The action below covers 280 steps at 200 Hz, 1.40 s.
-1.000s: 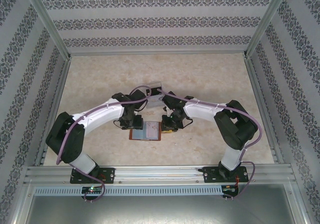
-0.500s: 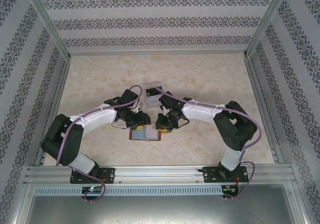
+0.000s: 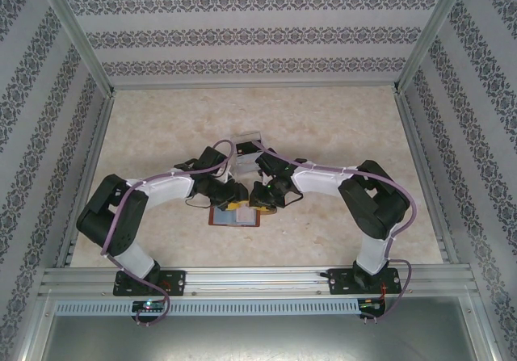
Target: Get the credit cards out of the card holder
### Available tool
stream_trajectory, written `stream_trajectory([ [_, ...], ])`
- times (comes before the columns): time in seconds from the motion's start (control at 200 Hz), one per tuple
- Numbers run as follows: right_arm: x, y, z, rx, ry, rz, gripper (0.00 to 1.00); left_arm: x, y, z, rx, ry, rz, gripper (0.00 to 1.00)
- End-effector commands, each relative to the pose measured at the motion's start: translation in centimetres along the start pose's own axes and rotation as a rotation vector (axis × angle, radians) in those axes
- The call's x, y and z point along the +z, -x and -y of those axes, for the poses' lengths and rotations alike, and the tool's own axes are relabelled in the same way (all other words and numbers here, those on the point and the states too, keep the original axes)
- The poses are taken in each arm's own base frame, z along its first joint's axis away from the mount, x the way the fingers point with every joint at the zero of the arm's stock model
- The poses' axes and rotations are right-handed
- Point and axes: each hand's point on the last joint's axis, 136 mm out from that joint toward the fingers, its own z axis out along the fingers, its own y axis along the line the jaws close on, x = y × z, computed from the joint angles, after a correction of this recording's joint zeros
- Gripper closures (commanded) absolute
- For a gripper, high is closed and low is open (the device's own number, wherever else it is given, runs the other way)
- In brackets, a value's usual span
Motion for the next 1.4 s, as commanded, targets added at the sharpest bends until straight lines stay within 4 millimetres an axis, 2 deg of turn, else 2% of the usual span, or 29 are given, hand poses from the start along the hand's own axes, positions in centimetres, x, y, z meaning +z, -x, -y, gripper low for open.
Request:
stream_trajectory([
  [0.0, 0.8, -0.1, -0.4, 0.000, 0.015, -0.001, 0.76, 0.3, -0.1, -0.9, -0.012, 0.016, -0.010, 0.61],
  [0.56, 1.2, -0.1, 1.4, 0.018, -0.041, -0.010, 0.76, 0.4, -1.0, -2.8, -0.007, 0.099, -0.044, 0.60],
  [0.839, 1.3, -0.4, 1.6, 0.020, -0.046, -0.018, 0.77, -0.4, -0.9, -3.3, 0.015, 0.163, -0.043, 0.58],
  [1.199, 0.4, -0.3, 0.7, 0.005, -0.016, 0.000, 0.76, -1.0, 0.0, -0.8, 0.041, 0.091, -0.015, 0.57],
  [1.394, -0.7, -0.3, -0.4, -0.007, 0.016, 0.026, 0.80, -1.1, 0.0, -0.6, 0.032, 0.077, -0.003, 0.63],
])
